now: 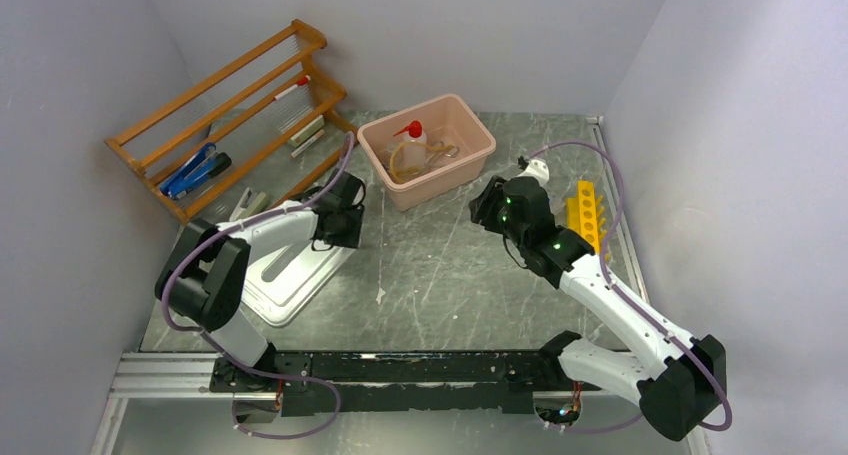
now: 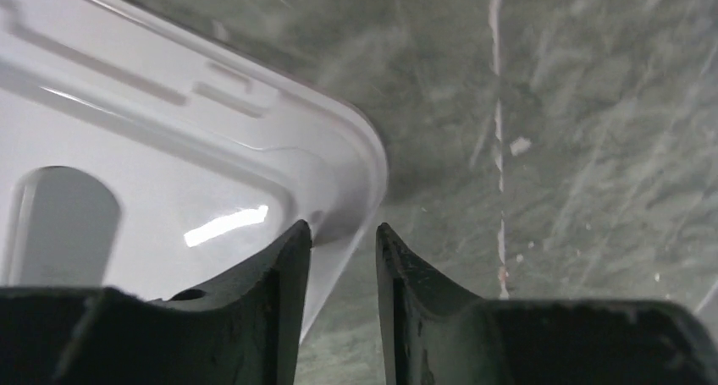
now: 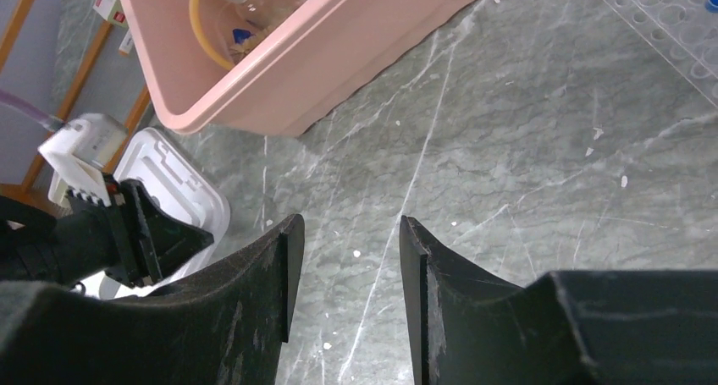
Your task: Organize the chemistry lab equipment
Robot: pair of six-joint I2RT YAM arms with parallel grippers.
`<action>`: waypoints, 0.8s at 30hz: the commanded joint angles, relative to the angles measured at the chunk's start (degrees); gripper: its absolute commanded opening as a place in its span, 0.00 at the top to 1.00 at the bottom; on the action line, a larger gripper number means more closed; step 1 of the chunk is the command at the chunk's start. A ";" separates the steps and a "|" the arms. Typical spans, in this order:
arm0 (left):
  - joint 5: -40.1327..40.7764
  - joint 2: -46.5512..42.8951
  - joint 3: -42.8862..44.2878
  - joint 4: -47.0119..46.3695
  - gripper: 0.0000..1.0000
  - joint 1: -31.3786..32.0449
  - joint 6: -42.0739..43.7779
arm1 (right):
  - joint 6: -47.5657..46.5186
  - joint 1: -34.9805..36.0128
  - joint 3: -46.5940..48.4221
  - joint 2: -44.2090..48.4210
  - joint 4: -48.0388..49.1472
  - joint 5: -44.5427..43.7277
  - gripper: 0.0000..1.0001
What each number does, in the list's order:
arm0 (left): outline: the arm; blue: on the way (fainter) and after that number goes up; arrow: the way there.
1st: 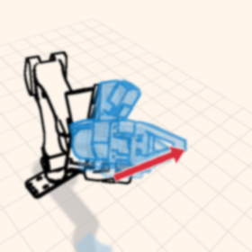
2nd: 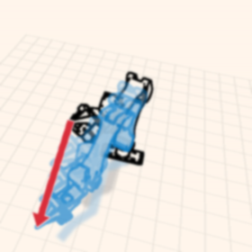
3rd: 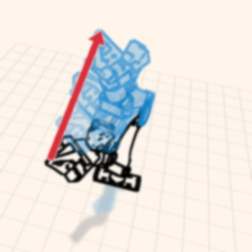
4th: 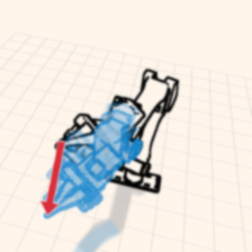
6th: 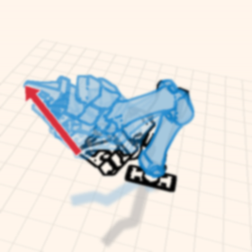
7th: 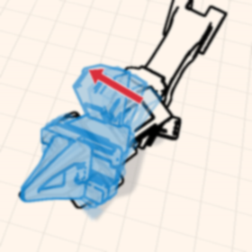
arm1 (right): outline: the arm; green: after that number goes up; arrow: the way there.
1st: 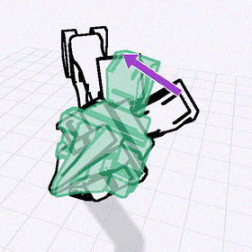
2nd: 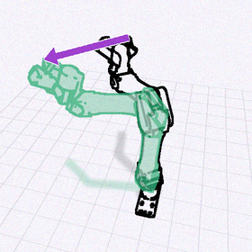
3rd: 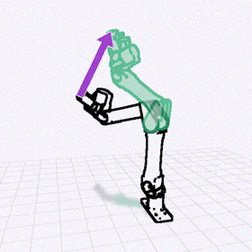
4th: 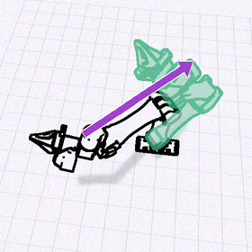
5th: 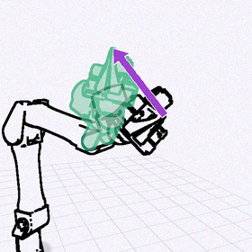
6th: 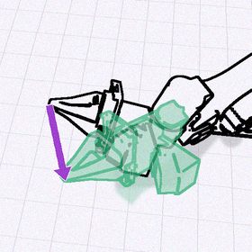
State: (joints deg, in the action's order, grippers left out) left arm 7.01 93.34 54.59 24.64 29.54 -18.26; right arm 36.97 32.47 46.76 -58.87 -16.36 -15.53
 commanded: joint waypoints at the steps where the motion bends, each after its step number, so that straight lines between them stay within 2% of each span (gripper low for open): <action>1: -10.68 0.90 -3.11 0.00 0.63 0.91 -3.41 | 0.00 0.05 -0.10 1.28 -0.64 -1.75 0.51; 6: -11.88 1.11 -2.63 -0.70 0.64 3.74 -5.95 | -0.11 0.05 -0.40 1.54 -1.62 -1.70 0.52; 10: -13.70 1.85 -1.31 -2.53 0.67 8.50 -10.84 | -0.07 0.07 -0.96 2.61 -2.33 -2.10 0.52; 15: -11.49 1.74 -0.17 -7.41 0.68 16.04 -18.56 | 0.62 0.13 -1.86 5.00 -3.91 -3.01 0.52; 19: -8.13 3.15 2.15 -8.84 0.62 21.27 -20.94 | 2.22 0.05 -3.26 7.12 -5.82 -3.60 0.53; 24: -6.32 0.38 5.39 -5.14 0.42 23.26 -20.43 | 5.67 0.05 -4.94 7.12 -9.73 -1.15 0.55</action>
State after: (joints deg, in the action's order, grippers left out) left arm -1.52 96.51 56.71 18.79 52.03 -36.86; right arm 39.18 32.47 43.33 -51.66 -21.85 -17.56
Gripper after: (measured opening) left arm 0.510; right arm 0.463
